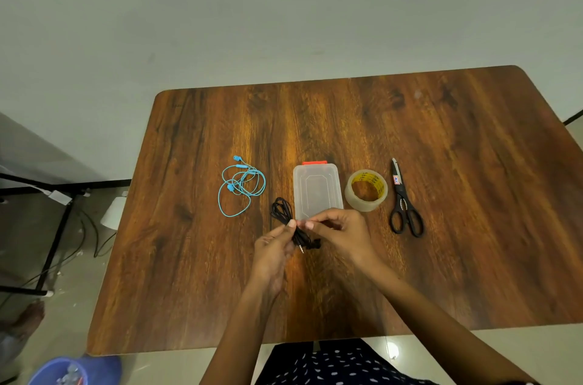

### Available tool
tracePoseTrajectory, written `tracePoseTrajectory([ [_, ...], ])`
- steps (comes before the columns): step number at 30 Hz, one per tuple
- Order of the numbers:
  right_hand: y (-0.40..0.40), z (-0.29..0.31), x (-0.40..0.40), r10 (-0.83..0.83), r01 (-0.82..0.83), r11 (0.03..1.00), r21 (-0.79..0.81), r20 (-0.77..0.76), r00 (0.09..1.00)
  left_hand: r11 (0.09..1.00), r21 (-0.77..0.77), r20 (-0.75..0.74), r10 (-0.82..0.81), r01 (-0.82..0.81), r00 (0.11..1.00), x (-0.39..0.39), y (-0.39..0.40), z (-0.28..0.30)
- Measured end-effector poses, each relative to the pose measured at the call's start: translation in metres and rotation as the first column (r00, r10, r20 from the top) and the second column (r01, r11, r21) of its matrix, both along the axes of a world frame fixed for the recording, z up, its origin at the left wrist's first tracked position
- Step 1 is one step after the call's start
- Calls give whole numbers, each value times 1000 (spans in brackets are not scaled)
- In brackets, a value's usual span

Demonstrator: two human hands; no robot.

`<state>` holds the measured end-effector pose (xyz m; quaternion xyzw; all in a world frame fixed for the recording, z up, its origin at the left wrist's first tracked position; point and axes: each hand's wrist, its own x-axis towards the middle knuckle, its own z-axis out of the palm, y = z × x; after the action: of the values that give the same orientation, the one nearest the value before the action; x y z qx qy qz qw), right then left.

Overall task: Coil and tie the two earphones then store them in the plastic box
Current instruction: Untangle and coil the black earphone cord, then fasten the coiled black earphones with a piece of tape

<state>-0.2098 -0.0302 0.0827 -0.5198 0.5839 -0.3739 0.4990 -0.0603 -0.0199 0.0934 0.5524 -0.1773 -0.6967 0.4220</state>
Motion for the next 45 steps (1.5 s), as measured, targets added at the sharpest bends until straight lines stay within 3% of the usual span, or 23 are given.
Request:
tracePoseTrajectory([
  [8, 5, 3, 19, -31, 21, 997, -75, -138, 990, 997, 49, 46, 50, -52, 998, -3, 4, -5],
  [14, 6, 0, 26, 25, -64, 989, -135, -273, 962, 997, 43, 51, 67, -70, 996, -2, 4, -9],
  [23, 3, 1, 15, 115, -120, 991, -52, -89, 989, 997, 3, 58, -72, 72, 996, 3, 3, -1],
  [28, 4, 4, 17, 35, -35, 999, -36, -8, 999, 1000, -21, 144, 16, -13, 989, 0, 5, -4],
  [33, 4, 10, 20, 57, -57, 998, -38, 12, 998, 996, -58, 141, 68, -60, 988, -1, 7, -3],
  [42, 18, 7, 25, -88, 91, 996, -21, 109, 990, 997, -40, 158, 76, -70, 984, 3, 6, -2],
  [45, 18, 2, 17, -169, 171, 985, -26, 68, 983, 997, -35, 112, 70, -66, 991, 9, 4, -3],
])
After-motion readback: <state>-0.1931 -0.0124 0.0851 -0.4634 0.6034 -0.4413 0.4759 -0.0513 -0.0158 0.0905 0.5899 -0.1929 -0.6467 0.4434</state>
